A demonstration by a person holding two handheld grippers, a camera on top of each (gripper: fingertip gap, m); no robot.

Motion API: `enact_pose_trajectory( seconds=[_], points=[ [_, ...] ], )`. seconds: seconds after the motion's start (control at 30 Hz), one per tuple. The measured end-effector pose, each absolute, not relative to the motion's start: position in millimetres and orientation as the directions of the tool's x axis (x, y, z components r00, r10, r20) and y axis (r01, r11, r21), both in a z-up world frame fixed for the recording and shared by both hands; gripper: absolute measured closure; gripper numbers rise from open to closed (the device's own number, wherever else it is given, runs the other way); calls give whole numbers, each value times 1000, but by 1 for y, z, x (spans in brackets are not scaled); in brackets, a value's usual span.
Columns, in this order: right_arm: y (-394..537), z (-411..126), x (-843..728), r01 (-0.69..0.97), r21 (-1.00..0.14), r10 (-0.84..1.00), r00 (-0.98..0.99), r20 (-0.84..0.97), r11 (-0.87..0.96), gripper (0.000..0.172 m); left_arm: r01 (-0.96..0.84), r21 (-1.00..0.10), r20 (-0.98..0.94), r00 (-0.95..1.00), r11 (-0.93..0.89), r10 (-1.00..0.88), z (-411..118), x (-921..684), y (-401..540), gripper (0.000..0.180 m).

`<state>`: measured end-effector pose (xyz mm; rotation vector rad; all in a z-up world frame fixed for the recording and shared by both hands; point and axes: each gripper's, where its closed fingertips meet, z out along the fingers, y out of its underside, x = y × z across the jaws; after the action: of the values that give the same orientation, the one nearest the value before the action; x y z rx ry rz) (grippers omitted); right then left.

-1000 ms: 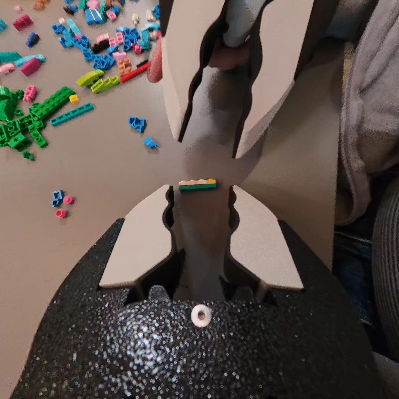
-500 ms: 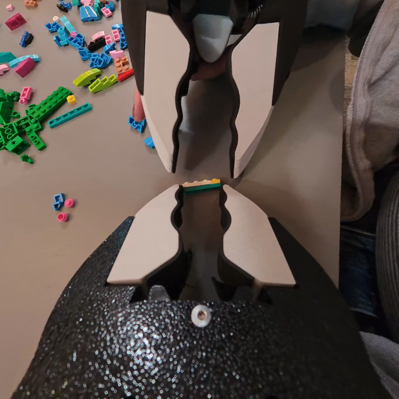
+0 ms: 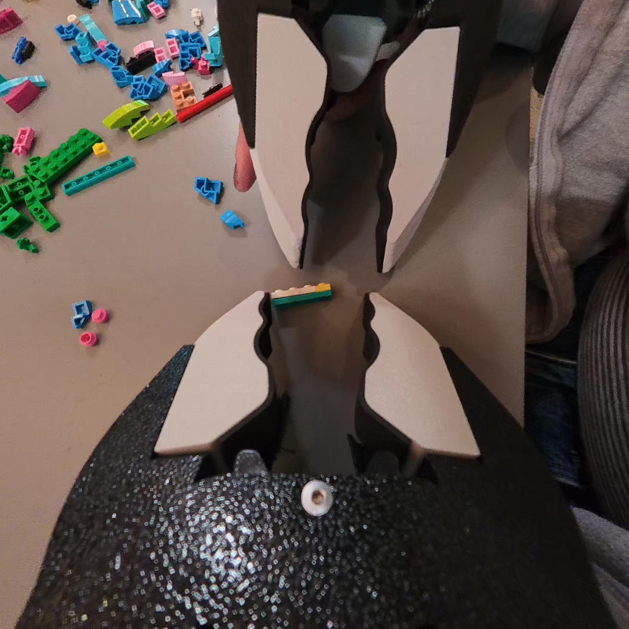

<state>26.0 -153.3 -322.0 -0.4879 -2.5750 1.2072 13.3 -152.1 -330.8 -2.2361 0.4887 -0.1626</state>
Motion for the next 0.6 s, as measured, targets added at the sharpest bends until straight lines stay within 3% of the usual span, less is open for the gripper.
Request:
enact_pose_trajectory(
  seconds=[0.2, 0.43, 0.6],
  points=[
    [-152, -320, 23, 180, -783, 429, -895, 120, 595, 133, -246, -759, -94, 958, -603, -272, -329, 1, -143, 125],
    [-150, -320, 20, 184, -785, 451, -882, 133, 592, 133, -236, -712, -191, 971, -661, -142, -327, -33, -151, 135],
    [-146, -319, 15, 208, -786, 491, -861, 135, 582, 133, -175, -732, -71, 981, -658, -181, -329, -19, -151, 137]
  ],
)
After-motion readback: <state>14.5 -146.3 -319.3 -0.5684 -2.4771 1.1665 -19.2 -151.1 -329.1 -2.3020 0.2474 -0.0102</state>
